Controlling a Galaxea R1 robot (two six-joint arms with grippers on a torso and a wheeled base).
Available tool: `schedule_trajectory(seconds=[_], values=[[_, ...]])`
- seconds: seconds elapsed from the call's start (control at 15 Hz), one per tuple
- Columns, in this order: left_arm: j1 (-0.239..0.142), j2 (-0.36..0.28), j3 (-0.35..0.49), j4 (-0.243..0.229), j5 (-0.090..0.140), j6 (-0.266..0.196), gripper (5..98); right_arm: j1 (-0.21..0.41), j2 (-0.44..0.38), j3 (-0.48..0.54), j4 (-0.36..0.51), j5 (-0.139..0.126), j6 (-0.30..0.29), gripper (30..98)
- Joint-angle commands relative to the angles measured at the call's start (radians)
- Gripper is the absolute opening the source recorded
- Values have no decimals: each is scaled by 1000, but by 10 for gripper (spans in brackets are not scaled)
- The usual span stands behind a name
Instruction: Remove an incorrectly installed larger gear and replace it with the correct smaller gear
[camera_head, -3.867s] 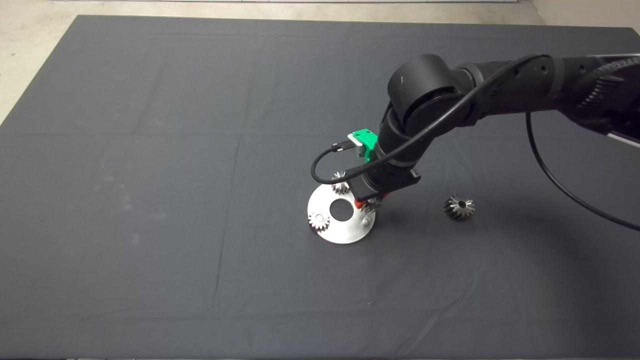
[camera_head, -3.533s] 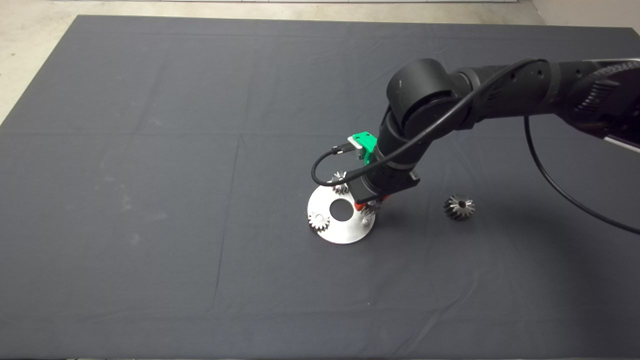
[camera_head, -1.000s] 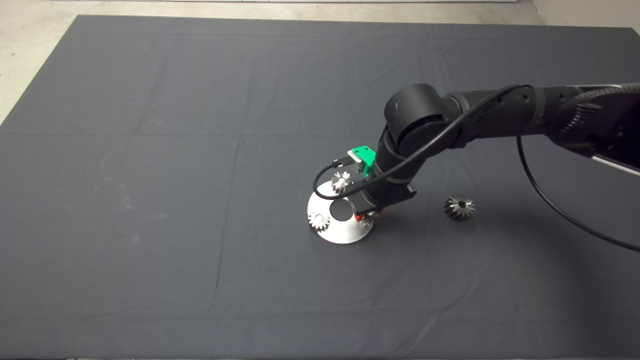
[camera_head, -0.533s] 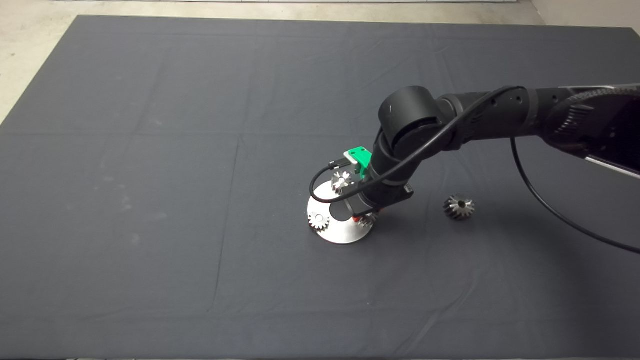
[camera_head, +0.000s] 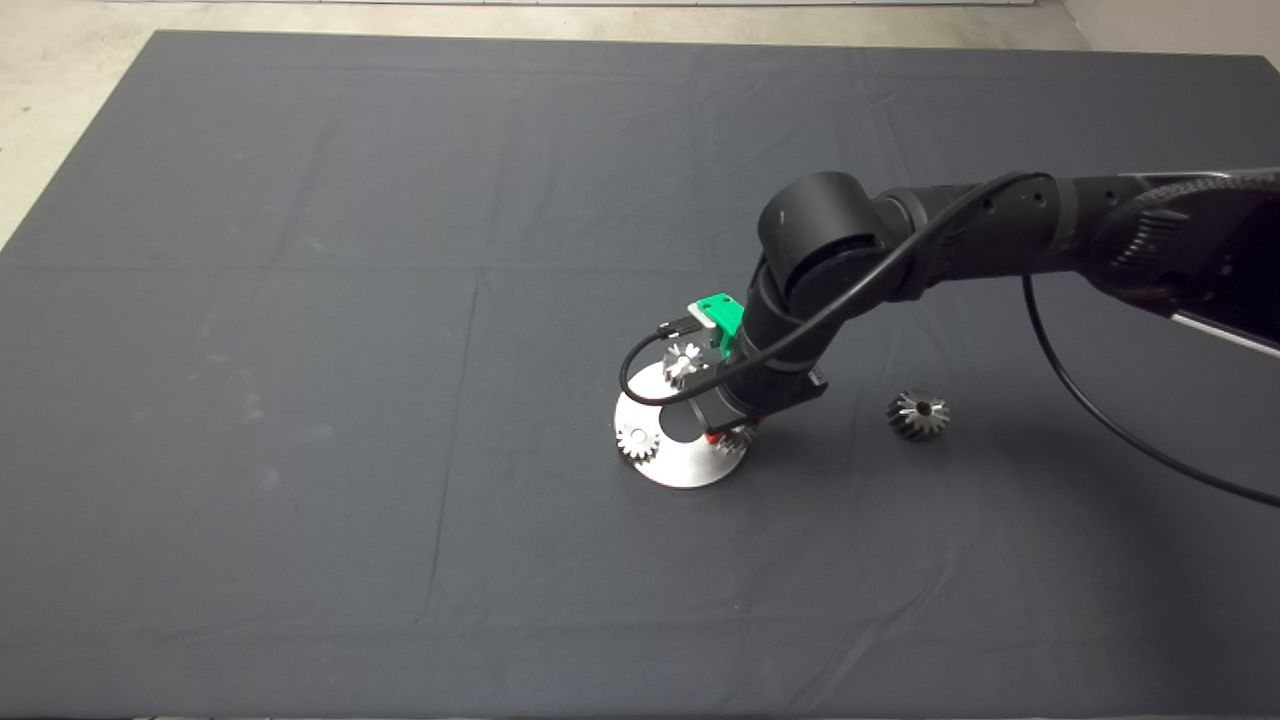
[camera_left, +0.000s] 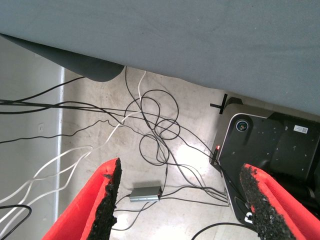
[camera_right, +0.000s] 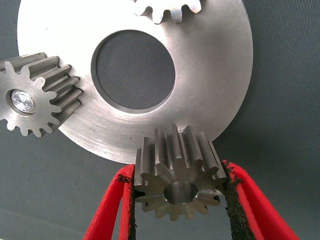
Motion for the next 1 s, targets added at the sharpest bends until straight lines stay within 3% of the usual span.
schedule_trajectory(seconds=[0.0, 0.33, 0.47, 0.93], values=[[3, 0, 13, -10, 6, 2, 597, 12, -12, 4, -30, -97, 0, 350], [3, 1, 13, -10, 3, 0, 597, 15, -12, 6, -28, -97, 0, 350], [3, 1, 13, -10, -10, 0, 597, 15, -12, 10, -28, -97, 0, 350], [3, 0, 13, -10, -9, 0, 597, 24, -29, 57, -27, -96, 12, 350]])
